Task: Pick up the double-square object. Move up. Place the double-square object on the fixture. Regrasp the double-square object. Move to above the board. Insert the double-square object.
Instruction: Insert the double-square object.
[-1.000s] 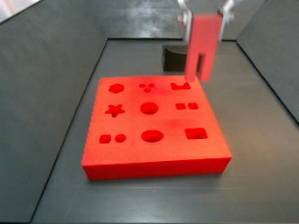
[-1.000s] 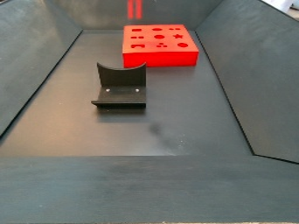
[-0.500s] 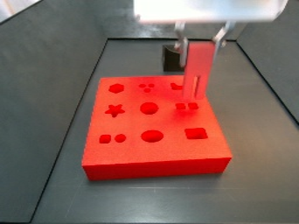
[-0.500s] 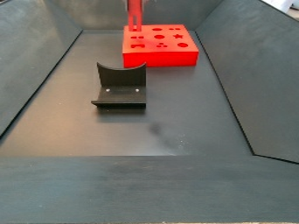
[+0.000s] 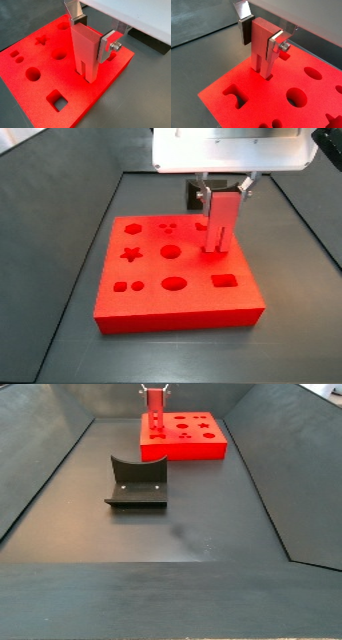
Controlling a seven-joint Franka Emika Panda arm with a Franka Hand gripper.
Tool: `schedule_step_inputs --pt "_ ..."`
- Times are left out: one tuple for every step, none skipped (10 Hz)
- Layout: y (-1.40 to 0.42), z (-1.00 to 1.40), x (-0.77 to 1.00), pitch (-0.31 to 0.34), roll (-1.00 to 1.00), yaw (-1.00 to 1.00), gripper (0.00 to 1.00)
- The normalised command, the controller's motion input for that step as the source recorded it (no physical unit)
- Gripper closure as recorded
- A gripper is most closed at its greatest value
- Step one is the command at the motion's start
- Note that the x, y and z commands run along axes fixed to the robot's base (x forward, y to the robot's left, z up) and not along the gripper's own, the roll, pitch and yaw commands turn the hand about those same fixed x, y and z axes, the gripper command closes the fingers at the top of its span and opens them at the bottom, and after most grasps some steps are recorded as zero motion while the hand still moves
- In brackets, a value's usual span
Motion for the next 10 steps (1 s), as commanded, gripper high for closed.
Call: schedule_step_inputs --pt "-0.07 -0.77 0.0 0.0 0.07 0.37 1.0" --pt "-0.09 -0.79 0.0 0.0 0.1 0.46 1.0" --pt "-0.03 -0.74 -0.24 -0.029 0.18 0.53 1.0" --pt "0.0 -0.75 -0.39 -0.037 0.22 0.53 1.0" --pt "-0.08 -0.78 -0.25 -0.021 0.15 0.4 1.0" --pt "0.0 -0.83 -0.11 -0.094 0.05 0.2 1.0" --pt "0.0 -0.81 0.0 -0.059 0.04 0.17 1.0" --pt "0.0 -0.5 0.0 -0.029 0.02 0.06 1.0" --pt "0.0 0.0 0.0 0.01 0.01 0.0 1.0" --pt "0.0 0.0 0.0 0.0 0.0 0.0 1.0"
